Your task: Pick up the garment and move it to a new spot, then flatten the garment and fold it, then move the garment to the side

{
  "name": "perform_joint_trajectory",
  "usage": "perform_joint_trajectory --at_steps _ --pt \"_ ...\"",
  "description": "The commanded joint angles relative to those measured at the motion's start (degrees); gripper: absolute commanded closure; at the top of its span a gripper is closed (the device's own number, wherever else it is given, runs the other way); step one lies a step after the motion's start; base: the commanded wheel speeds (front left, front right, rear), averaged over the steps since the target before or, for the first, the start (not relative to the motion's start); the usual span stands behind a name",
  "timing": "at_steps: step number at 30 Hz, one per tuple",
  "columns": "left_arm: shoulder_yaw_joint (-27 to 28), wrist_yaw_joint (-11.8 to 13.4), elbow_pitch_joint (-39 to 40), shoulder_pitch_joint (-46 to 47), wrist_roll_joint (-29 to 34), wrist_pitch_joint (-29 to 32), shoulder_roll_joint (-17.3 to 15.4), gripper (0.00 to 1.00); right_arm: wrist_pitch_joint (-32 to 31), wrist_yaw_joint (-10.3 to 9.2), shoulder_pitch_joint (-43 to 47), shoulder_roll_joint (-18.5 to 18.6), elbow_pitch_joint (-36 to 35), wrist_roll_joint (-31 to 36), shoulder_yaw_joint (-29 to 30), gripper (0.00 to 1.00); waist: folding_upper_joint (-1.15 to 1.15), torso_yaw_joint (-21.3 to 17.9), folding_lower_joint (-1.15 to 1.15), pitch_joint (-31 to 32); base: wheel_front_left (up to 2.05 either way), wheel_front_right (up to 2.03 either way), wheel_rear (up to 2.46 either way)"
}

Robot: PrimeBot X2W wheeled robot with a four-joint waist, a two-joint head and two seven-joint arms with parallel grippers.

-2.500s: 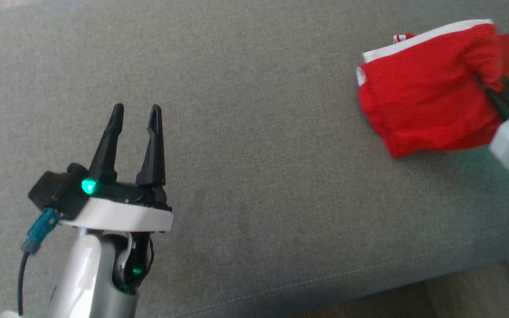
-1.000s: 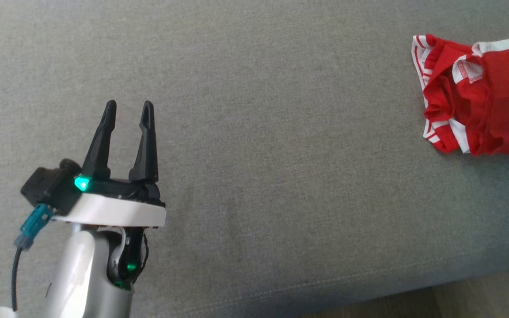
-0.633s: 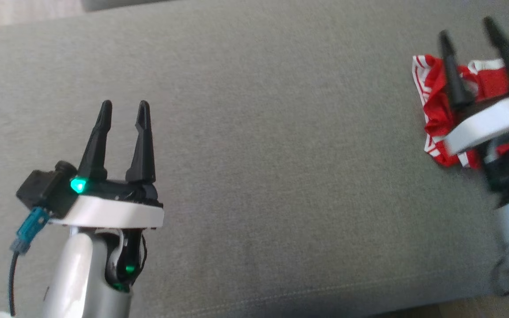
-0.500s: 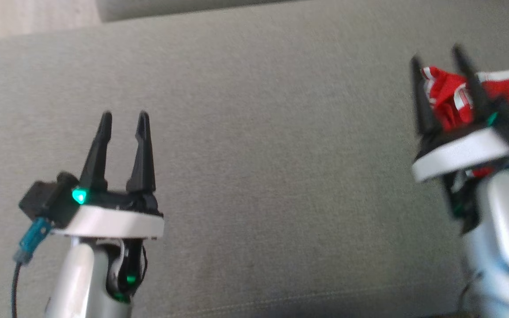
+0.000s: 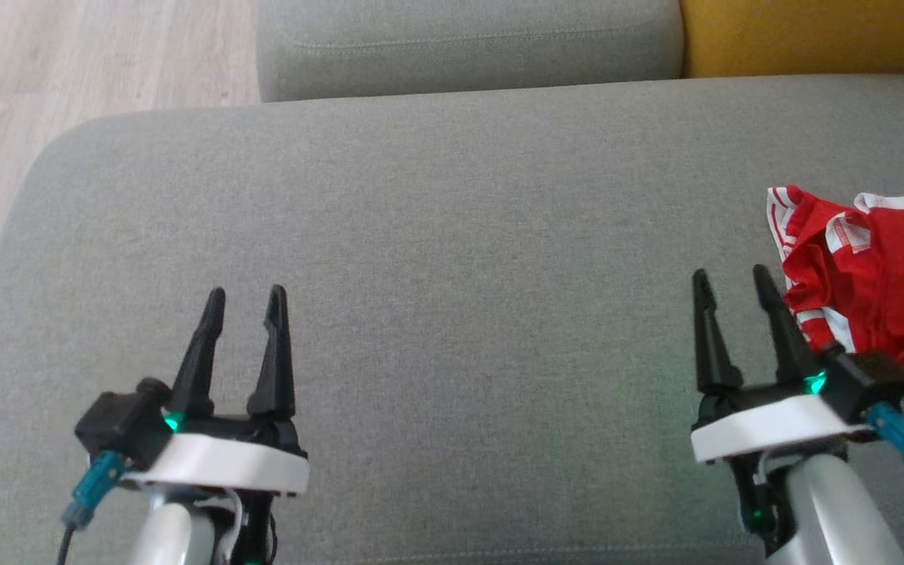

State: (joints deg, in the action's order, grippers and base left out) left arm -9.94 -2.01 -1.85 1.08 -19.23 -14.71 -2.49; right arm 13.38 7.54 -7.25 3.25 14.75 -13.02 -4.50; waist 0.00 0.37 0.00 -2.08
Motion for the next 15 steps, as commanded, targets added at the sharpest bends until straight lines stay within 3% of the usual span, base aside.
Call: perform_joint_trajectory --at_steps 1,15 --pt "1.44 0.14 2.37 1.62 0.21 -0.29 -0.39 0.00 1.07 -0.05 -1.12 -0.34 -1.57 -0.42 -1.83 0.00 0.00 0.05 0.00 0.19 0.00 0.00 0.00" --pt "2.93 0.08 2.41 -0.06 0.02 -0.29 -0.39 0.00 1.60 -0.05 -0.64 -0.36 -1.75 -0.83 -3.01 0.00 0.00 -0.31 0.00 0.37 0.00 0.00 0.00"
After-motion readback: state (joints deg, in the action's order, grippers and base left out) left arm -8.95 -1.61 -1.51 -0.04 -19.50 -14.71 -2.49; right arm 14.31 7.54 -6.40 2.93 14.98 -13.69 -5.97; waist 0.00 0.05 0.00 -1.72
